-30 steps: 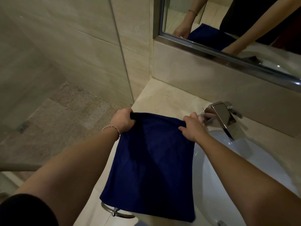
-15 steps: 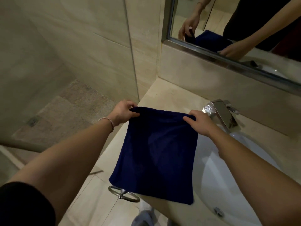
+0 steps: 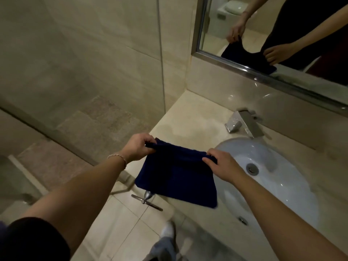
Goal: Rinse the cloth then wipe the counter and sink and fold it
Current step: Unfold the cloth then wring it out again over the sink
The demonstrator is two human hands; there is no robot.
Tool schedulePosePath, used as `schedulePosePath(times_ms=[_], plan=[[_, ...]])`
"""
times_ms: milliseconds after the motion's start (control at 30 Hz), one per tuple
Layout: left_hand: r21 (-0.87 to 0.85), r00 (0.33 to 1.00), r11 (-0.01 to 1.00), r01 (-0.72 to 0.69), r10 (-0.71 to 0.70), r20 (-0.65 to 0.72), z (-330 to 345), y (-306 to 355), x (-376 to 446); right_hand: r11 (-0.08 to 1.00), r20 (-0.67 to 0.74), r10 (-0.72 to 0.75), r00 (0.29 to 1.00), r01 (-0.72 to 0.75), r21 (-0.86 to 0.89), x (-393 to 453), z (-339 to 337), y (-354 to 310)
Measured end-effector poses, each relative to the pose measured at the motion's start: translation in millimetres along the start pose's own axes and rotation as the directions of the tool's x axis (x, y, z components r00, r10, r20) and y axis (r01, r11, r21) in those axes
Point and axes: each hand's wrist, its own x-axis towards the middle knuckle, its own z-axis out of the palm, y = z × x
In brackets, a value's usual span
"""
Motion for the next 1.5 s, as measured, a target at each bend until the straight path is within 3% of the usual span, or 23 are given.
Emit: schedulePosePath(times_ms=[267,367,467,567,633,800,933,1100,1267,1400,1500], plan=[[0.08,0.994,0.997,0.016,-0.007,-0.113,49.4,-36.4,-94.2,0.987,0.011,-0.11,0.994,0.11,-0.119,-67.5,56.1,23.5],[0.194,0.999,0.981,0.017,-0.008,-0.05,64.2,-45.7,-108.6,0.962,-0.016,-0.14,0.99,0.133,-0.237,-79.2,69.2,30.1],[0.345,0.997,0.939,-0.016,-0.012,0.079,76.8,-47.3,-113.9,0.934,0.055,-0.1,0.993,0.113,-0.339,-84.7,83.6,32.9],[0.422,0.976,0.906,0.019,-0.108,0.187,70.1,-39.2,-106.6,0.939,0.148,0.023,0.989,0.029,-0.342,-87.5,90.8,35.8],[0.43,0.966,0.899,0.08,-0.176,0.187,62.3,-30.2,-93.9,0.957,0.1,0.069,0.993,-0.038,-0.289,-83.8,92.0,37.5],[0.251,0.962,0.929,0.272,-0.273,-0.032,64.4,-12.2,-49.1,0.959,-0.178,0.273,0.945,-0.282,-0.03,-51.2,87.1,32.8],[0.099,0.925,0.921,0.378,-0.37,-0.092,77.3,-6.7,-13.7,0.907,-0.242,0.421,0.874,-0.414,0.079,-16.9,85.9,25.5],[-0.096,0.821,0.845,0.525,-0.533,-0.205,80.4,-17.5,15.2,0.83,-0.248,0.557,0.793,-0.545,0.121,15.8,94.2,20.9],[-0.134,0.817,0.841,0.524,-0.541,-0.2,80.8,-36.3,26.0,0.81,-0.273,0.586,0.763,-0.561,0.172,23.8,101.0,21.9],[-0.363,0.754,0.776,0.516,-0.613,-0.238,77.7,-39.5,25.6,0.697,-0.281,0.682,0.676,-0.483,0.53,20.5,89.3,25.2],[-0.376,0.747,0.771,0.514,-0.618,-0.247,77.4,-37.9,24.8,0.609,-0.293,0.743,0.601,-0.426,0.67,21.3,84.8,29.9]])
